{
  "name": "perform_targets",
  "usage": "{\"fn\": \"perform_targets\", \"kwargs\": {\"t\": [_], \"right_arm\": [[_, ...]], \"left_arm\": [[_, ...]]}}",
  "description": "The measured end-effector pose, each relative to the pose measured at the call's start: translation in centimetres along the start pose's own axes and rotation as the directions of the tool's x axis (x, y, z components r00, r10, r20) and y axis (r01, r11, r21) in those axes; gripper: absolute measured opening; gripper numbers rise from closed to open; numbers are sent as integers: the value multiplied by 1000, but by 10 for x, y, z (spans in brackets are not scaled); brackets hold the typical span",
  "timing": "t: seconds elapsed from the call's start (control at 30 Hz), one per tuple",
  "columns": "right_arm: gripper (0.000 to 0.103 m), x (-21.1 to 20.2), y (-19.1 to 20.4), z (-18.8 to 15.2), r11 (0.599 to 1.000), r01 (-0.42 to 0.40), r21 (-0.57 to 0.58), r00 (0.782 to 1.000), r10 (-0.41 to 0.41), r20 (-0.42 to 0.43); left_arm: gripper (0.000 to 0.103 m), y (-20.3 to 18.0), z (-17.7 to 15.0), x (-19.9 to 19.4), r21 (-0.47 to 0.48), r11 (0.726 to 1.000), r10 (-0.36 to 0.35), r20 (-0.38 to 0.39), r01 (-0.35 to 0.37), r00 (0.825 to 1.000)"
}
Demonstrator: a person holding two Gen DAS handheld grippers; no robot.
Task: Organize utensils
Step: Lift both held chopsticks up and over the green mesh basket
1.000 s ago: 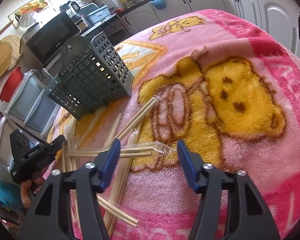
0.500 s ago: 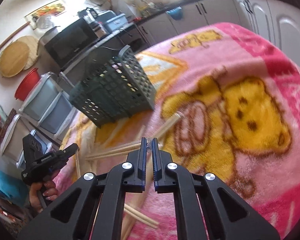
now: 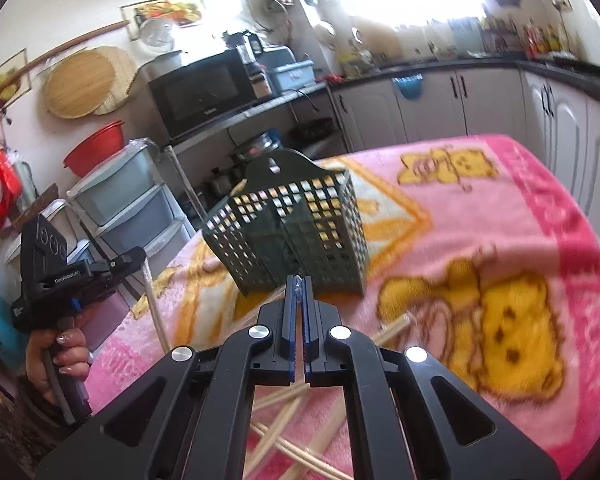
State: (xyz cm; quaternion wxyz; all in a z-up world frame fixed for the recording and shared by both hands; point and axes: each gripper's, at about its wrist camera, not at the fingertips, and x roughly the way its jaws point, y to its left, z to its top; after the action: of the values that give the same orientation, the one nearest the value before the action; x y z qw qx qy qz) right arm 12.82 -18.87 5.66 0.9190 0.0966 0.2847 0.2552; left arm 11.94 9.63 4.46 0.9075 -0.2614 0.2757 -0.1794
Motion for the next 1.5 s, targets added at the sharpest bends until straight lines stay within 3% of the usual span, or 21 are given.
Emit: {"fn": "perform_targets", "kwargs": {"t": [0.6,0.9,1.2,1.5], "right_arm": [[2,-22,37,40,988,-76,-134,992,89,90],[1,-40,48,62,982,-98,-164,982,123,146],[1,-59,53,90,978,-103,-180,958,146,246],[1,-62,49,113,981,-78,-178,938,133,320]], "left_arm": [[3,-66,34,1,131,985,-119,65,110,991],[3,-92,62,-7,202,971,-154,127,127,980],[3,-110,96,-20,242,962,-182,230,125,956],[3,-122,126,-30,275,960,-148,349,50,925]]}}
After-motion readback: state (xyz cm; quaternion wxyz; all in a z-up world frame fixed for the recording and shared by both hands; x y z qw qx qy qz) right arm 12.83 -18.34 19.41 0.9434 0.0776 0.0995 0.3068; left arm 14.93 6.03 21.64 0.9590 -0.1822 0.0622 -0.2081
